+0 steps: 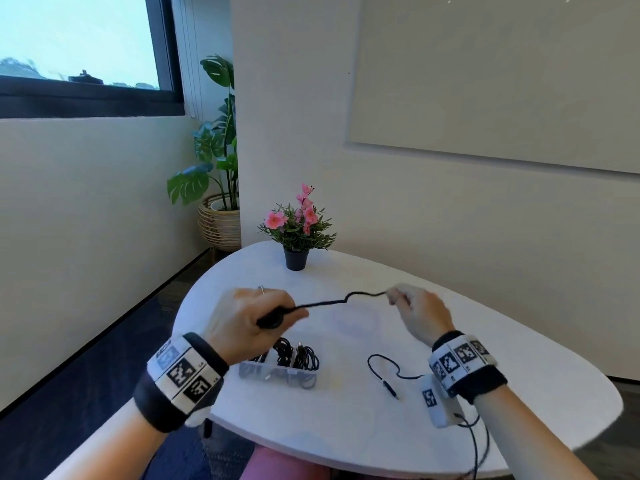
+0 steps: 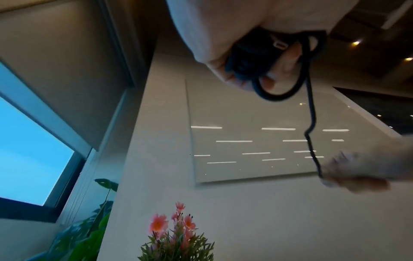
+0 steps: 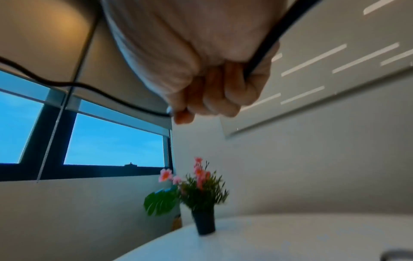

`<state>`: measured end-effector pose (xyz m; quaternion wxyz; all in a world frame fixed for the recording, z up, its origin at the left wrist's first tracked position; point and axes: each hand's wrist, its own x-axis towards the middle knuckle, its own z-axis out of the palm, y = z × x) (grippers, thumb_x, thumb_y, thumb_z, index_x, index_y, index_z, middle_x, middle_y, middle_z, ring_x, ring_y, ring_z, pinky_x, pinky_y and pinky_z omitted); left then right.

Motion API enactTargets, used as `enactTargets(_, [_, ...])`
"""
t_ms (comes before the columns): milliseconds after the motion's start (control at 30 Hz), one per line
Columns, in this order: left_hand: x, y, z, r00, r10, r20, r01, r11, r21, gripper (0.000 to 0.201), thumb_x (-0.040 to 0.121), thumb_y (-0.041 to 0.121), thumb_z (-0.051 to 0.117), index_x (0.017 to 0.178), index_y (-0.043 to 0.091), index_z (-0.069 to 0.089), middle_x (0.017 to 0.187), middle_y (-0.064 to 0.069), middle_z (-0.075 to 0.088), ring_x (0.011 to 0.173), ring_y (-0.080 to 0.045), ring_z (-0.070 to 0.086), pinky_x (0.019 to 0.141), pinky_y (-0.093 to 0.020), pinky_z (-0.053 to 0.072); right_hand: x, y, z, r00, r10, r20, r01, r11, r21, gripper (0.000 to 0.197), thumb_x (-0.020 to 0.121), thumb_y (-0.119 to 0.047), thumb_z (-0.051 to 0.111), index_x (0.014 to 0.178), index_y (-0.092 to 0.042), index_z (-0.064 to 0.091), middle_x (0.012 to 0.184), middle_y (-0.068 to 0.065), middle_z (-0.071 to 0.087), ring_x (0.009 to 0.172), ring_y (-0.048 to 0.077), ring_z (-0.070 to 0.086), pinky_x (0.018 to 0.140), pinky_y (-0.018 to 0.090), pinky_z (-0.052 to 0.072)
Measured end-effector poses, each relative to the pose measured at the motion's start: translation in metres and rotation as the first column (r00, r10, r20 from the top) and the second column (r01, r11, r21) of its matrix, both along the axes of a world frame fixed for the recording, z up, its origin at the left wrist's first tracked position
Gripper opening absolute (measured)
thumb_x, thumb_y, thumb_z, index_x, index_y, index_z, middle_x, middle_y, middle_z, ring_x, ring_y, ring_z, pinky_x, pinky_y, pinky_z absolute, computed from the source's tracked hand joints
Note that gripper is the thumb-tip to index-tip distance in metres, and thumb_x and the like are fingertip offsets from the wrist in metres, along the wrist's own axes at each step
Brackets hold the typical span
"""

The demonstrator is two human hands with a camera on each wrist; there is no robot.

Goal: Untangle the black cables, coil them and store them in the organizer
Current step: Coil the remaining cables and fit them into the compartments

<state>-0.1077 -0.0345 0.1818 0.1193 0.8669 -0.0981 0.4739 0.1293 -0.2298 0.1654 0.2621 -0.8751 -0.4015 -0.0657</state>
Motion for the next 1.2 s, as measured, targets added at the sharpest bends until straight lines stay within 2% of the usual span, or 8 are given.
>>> enactTargets(133, [0.01, -0.015, 0.01, 0.997, 0.034, 0.068, 0.001, 0.893, -0.45, 0.028, 0.088, 0.044, 0.059, 0.074, 0.02, 0.057, 0.053, 0.001, 0.055, 0.045, -0.012, 0.054, 0.044, -0.024, 0.046, -0.033, 0.017, -0.028, 0.966, 0.235, -0.104, -0.254, 0.936, -0.245, 0.032, 0.098, -0.042, 0.039, 0.076, -0.029, 0.059, 0.067, -0.011, 0.057, 0.059, 0.006, 0.049, 0.052, 0.023, 0.033])
enactTargets(267, [0.024, -0.028, 0.022, 0.973, -0.054, 0.224, 0.222, 0.479, -0.849, 0.02, 0.086, 0.038, 0.061, 0.076, 0.023, 0.057, 0.064, -0.008, 0.063, 0.066, -0.025, 0.068, 0.068, -0.032, 0.057, -0.05, 0.031, -0.035, 0.949, 0.307, -0.068, -0.315, 0.935, -0.162, 0.03, 0.097, -0.045, 0.042, 0.092, -0.033, 0.069, 0.088, -0.019, 0.066, 0.076, 0.002, 0.055, 0.062, 0.025, 0.037])
enactTargets(367, [0.028, -0.021, 0.037, 0.89, -0.046, 0.454, 0.457, 0.111, -0.883, 0.022, 0.081, 0.034, 0.055, 0.076, 0.013, 0.046, 0.061, 0.001, 0.059, 0.084, -0.025, 0.071, 0.078, -0.035, 0.058, -0.054, 0.033, -0.029, 0.94, 0.329, -0.091, -0.332, 0.943, -0.019, 0.031, 0.096, -0.045, 0.044, 0.082, -0.03, 0.067, 0.049, -0.018, 0.051, 0.051, 0.004, 0.046, 0.054, 0.023, 0.032])
enactTargets(533, [0.029, -0.009, 0.037, 0.85, -0.178, 0.495, 0.487, -0.092, -0.869, 0.038, 0.081, 0.046, 0.047, 0.093, 0.011, 0.049, 0.099, 0.004, 0.071, 0.109, -0.027, 0.064, 0.086, -0.055, 0.052, -0.059, 0.029, -0.024, 0.925, 0.358, -0.131, -0.354, 0.934, 0.049, 0.031, 0.096, -0.045, 0.045, 0.074, -0.031, 0.063, 0.046, -0.015, 0.048, 0.049, 0.006, 0.045, 0.053, 0.021, 0.03])
enactTargets(733, [0.03, -0.012, 0.028, 0.827, -0.055, 0.56, 0.524, -0.284, -0.803, 0.032, 0.09, 0.045, 0.046, 0.069, 0.021, 0.041, 0.054, 0.01, 0.045, 0.047, -0.003, 0.052, 0.057, -0.028, 0.055, -0.082, 0.03, -0.037, 0.86, 0.465, -0.21, -0.486, 0.872, -0.063, 0.035, 0.095, -0.046, 0.046, 0.082, -0.025, 0.07, 0.053, -0.023, 0.052, 0.05, 0.005, 0.045, 0.059, 0.028, 0.034])
enactTargets(867, [0.026, 0.001, 0.025, 0.924, 0.025, 0.381, 0.378, -0.187, -0.907, 0.035, 0.073, 0.047, 0.063, 0.072, 0.021, 0.041, 0.054, 0.009, 0.04, 0.04, -0.006, 0.041, 0.036, -0.016, 0.029, -0.092, 0.021, -0.027, 0.798, 0.545, -0.257, -0.579, 0.812, -0.075, 0.034, 0.095, -0.044, 0.048, 0.082, -0.022, 0.071, 0.044, -0.01, 0.045, 0.044, 0.011, 0.035, 0.051, 0.024, 0.028])
enactTargets(1033, [0.037, 0.016, 0.001, 0.998, 0.05, -0.033, -0.04, 0.148, -0.988, 0.034, 0.09, 0.045, 0.054, 0.085, 0.012, 0.048, 0.06, -0.001, 0.039, 0.045, -0.017, 0.037, 0.034, -0.02, 0.03, -0.09, 0.011, 0.026, 0.719, 0.638, -0.275, -0.604, 0.77, 0.206, 0.017, 0.089, -0.025, 0.062, 0.072, -0.028, 0.068, 0.056, -0.008, 0.061, 0.046, 0.001, 0.043, 0.051, 0.015, 0.033])
enactTargets(1200, [0.042, -0.016, -0.008, 0.885, 0.028, -0.464, -0.355, 0.687, -0.635, 0.064, 0.089, 0.063, 0.033, 0.081, 0.006, 0.061, 0.056, 0.003, 0.049, 0.041, -0.015, 0.049, 0.042, -0.029, 0.041, -0.075, 0.023, 0.051, 0.746, 0.647, -0.157, -0.598, 0.755, 0.268, 0.009, 0.085, -0.021, 0.068, 0.081, -0.019, 0.076, 0.075, 0.001, 0.073, 0.067, 0.023, 0.066, 0.066, 0.033, 0.053])
